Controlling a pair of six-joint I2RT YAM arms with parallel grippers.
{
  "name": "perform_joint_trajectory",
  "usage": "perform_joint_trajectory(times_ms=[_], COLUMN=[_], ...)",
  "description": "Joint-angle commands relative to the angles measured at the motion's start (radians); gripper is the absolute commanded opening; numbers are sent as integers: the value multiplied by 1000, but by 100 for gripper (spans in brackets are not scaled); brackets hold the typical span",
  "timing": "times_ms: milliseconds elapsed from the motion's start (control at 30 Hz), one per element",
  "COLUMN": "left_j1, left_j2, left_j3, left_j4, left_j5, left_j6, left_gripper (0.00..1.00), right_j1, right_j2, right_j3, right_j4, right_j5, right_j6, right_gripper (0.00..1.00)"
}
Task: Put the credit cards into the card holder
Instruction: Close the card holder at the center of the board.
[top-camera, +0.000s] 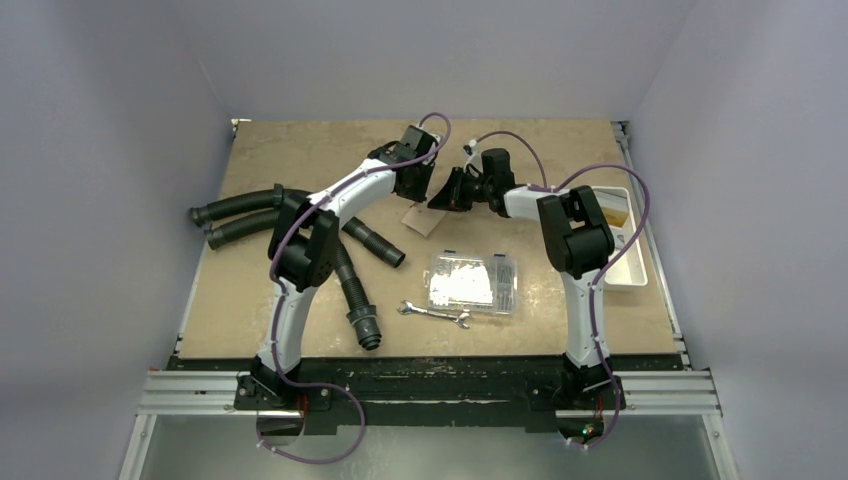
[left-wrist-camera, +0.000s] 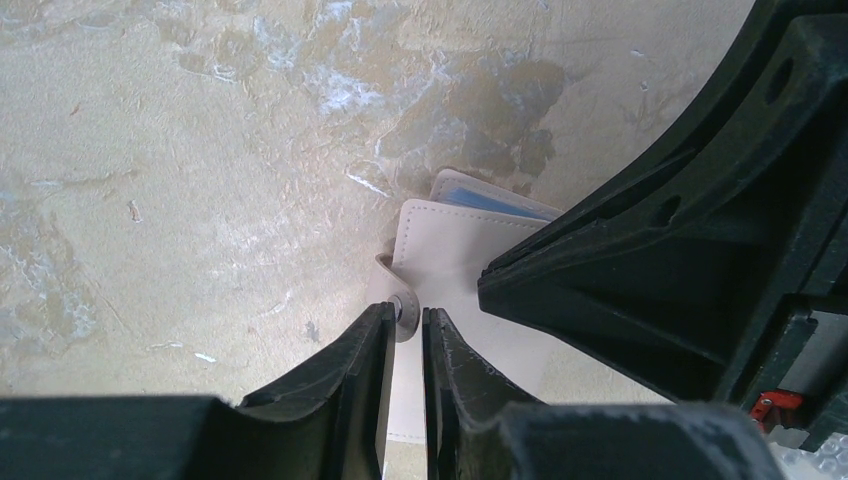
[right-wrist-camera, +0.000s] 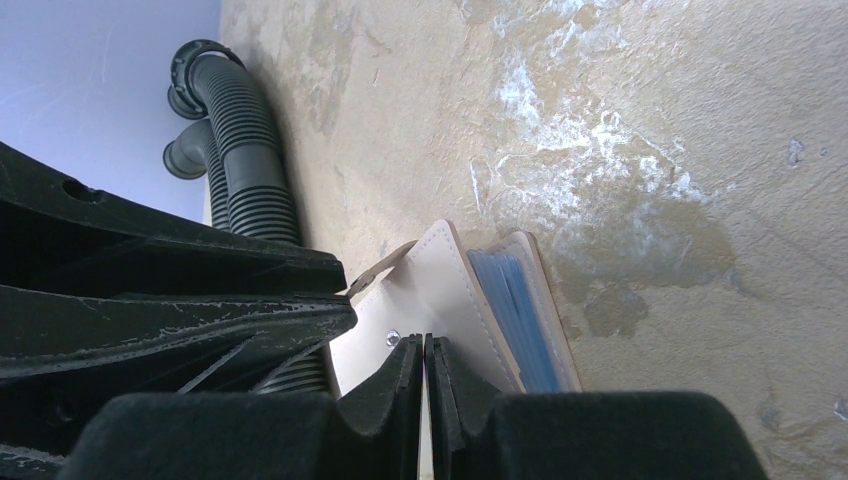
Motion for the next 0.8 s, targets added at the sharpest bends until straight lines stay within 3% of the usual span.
perform_joint_trajectory(times_ms=[0,767], left_j1=[-3,-3], left_j2=[-5,20], left_j3=[35,49], left_j4=[6,-1], left_j5=[-16,-22], left_j6=[17,20], left_gripper=[21,21], right_j1=[27,30], right_j2=[46,53], right_j3=[4,5], right_j4=[-63,-60], right_j5=[19,11], right_j6=[-34,-31], right_gripper=[15,14])
